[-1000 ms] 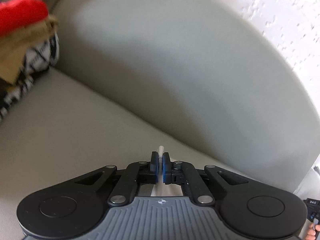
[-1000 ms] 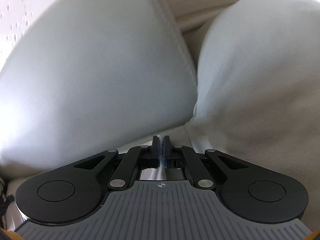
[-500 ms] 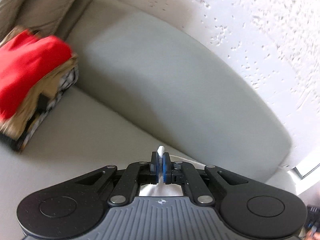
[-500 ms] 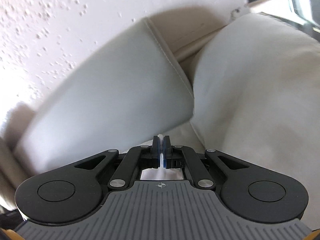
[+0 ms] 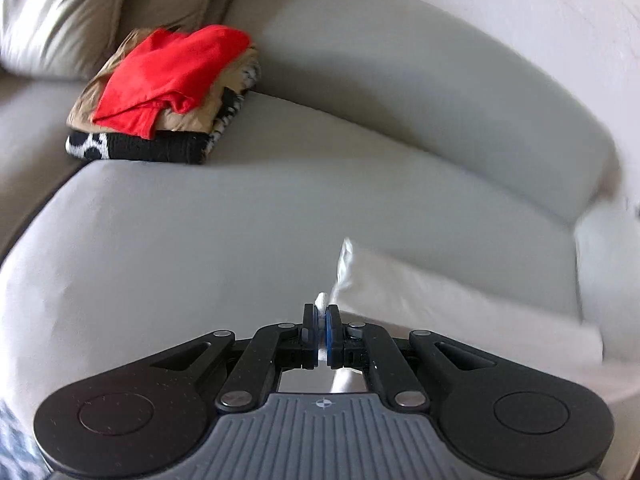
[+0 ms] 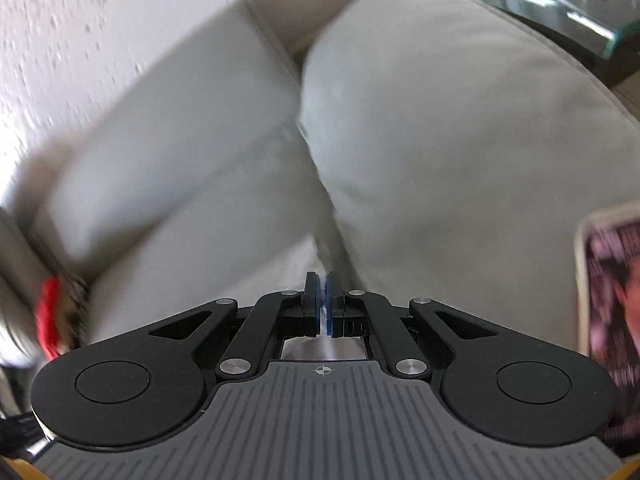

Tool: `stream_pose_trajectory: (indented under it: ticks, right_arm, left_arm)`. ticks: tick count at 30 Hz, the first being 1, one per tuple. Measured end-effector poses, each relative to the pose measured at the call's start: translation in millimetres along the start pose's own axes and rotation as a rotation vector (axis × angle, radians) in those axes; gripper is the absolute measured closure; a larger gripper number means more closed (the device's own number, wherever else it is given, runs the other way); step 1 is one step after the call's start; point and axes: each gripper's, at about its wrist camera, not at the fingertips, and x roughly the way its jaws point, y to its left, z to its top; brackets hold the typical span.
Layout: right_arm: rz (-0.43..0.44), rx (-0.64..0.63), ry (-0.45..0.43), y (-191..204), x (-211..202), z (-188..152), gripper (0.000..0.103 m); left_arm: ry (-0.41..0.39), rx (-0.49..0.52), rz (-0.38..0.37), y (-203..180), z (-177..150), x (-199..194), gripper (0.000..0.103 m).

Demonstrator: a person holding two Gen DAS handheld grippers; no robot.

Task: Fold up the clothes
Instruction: 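Lift the held hem with both grippers and fold it over toward the collar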

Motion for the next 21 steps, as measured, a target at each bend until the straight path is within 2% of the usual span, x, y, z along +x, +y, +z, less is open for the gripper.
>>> stream_pose_trajectory:
  ticks: [3, 7, 10, 13, 18, 21]
  right_arm:
    - [-0.015, 0.002, -0.024, -8.9, -11.6, -21.2, 0.101]
    - [-0.006, 0.036, -0.071, -24.9, -36.3, -31.4, 0.101]
    - [0.002, 0.055, -0.076, -30.7, -50.8, -30.3, 0.101]
    - [-0.005, 0.038, -0.055, -35.8, -62.9, -40.2, 0.101]
    - [-0.028, 0.001, -0.002, -43.4, -54.2, -60.0, 0.101]
    - [-0.067, -0.051, 0.021, -39.9, -40.6, -66.5, 0.101]
  left_arm:
    - [-0.044, 0.080, 0.033, -18.1, -27.1, -22.3, 0.101]
    - [-0.077, 0.061, 0.024, -13.0, -44.0, -40.6, 0.101]
    - [-0.063, 0.046, -0.006, -8.3, -51.9, -48.5, 0.101]
    - [-0.005, 0.015, -0.025, -2.1, -57.0, -45.5, 0.101]
    - [0.067, 0.050, 0.061, 2.3, -74.0, -22.9, 0.100]
    - [0.081, 0.080, 0.114, -3.4, -89.4, -12.4, 0.100]
